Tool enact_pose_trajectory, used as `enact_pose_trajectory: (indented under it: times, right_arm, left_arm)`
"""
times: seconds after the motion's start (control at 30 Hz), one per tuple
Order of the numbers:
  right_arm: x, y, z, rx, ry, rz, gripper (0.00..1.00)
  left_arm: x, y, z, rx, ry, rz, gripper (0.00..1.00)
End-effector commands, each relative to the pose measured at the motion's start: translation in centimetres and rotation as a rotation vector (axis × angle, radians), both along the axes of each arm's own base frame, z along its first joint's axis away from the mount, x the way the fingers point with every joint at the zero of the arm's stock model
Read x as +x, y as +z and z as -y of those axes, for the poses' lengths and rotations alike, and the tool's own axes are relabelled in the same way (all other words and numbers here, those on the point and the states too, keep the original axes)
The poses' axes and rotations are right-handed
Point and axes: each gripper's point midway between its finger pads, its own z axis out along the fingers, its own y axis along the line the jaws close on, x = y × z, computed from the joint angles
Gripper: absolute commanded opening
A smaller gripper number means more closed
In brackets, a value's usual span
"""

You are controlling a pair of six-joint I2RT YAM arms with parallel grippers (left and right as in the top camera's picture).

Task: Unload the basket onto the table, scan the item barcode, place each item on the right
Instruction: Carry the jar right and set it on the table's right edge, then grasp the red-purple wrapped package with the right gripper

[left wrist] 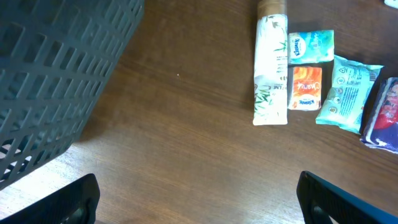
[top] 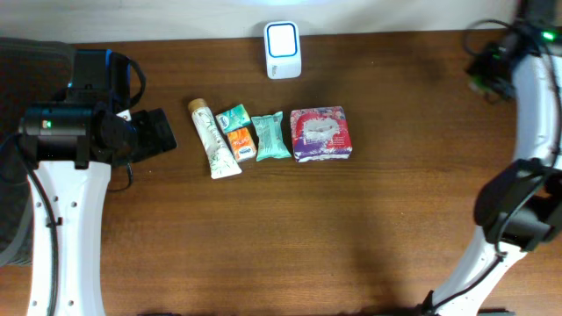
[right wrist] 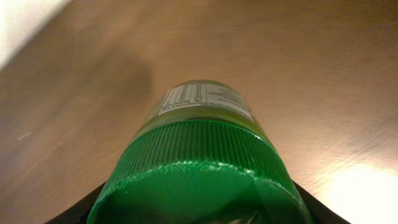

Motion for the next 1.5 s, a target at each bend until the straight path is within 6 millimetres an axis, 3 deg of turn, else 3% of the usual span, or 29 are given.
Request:
enact_pose_trajectory:
  times: [0.0,0.07,0.13,0.23,0.3,0.37,0.47,0.57,0.6,0.7,0.77,0.83,0.93,1.03,1.2,1.27,1.4,1.47]
  right_arm:
    - [-2.8,-3.6,6.0,0.079,-0.129,-0.025,0.61]
    - [-4.2,-5.2,8.8,0.092,-0.188,-0.046,0.62]
    - [-5.6,-6.8,11.5,0.102,-0.247,-0.061,0.69]
    - [-6.9,-8.8,13.2,0.113,-0.283,-0.097,0.72]
    - [-7.2,-9.8,13.4,0.124,-0.288,-0.114,0.82]
    - [-7.1,-9.3,13.4,0.113,-0.265,-0.112,0.89]
    - [-6.2,-5.1,12.4,0.136,-0.230,-0.035,0.91]
    - [-5.0,0.6,9.4,0.147,-0.161,0.068,0.95]
    - [-4.6,2.7,7.6,0.133,-0.126,0.092,0.97]
    - [-3.8,5.4,1.6,0.142,-0.011,0.094,0.99]
    - [-3.3,4.8,-4.7,0.206,0.111,0.028,0.99]
    - [-3.0,4.1,-8.7,0.223,0.188,-0.020,0.99]
    - [-1.7,2.6,-16.5,0.227,0.354,-0.074,0.98]
    - [-1.3,1.8,-20.4,0.220,0.433,-0.092,0.99]
    - [-1.4,1.7,-23.2,0.217,0.493,-0.100,0.99]
    - [-1.7,0.6,-24.4,0.207,0.551,-0.133,0.99]
    - [-3.1,-4.9,-26.9,0.209,0.658,-0.280,0.98]
    - [-3.4,-6.1,-27.3,0.215,0.664,-0.315,0.99]
  left_arm:
    - [-0.1,0.5,-0.2,-0.002,0.016,0.021,0.99]
    - [-0.1,0.5,-0.2,-0.002,0.016,0.021,0.99]
    - [-0.1,0.5,-0.2,-0.002,0.016,0.021,0.99]
    - [-0.1,0.5,-0.2,-0.002,0.016,0.021,0.99]
    - [-0.1,0.5,-0.2,-0.002,0.016,0.021,0.99]
    - [-0.1,0.5,-0.2,-0.002,0.016,0.021,0.99]
    - [-0.1,0.5,-0.2,-0.002,0.016,0.021,0.99]
    - [-0.1,0.5,-0.2,-0.002,0.016,0.021,0.99]
    - [-0.1,0.5,-0.2,-0.002,0.016,0.021,0.99]
    - [-0.1,0.5,-0.2,-0.002,0.016,0.021,0.99]
    - [-0.1,0.5,-0.2,-0.002,0.016,0.021,0.99]
    - [-0.1,0.5,-0.2,-0.002,0.016,0.021,0.99]
    - [-0.1,0.5,-0.2,-0.002,0.016,0.021,0.99]
    - [-0.1,0.5,-0.2,-0.002,0.016,0.021,0.99]
    - [-0.1,0.5,-0.2,-0.002,0.016,0.021,0.99]
    - [-0.1,0.5,-0.2,-0.002,0.016,0.021,0.99]
    - [-0.1,0.5,-0.2,-0.002,0.016,0.021,0.99]
    - [-0.1,0.5,-0.2,-0.002,0.016,0.021,0.99]
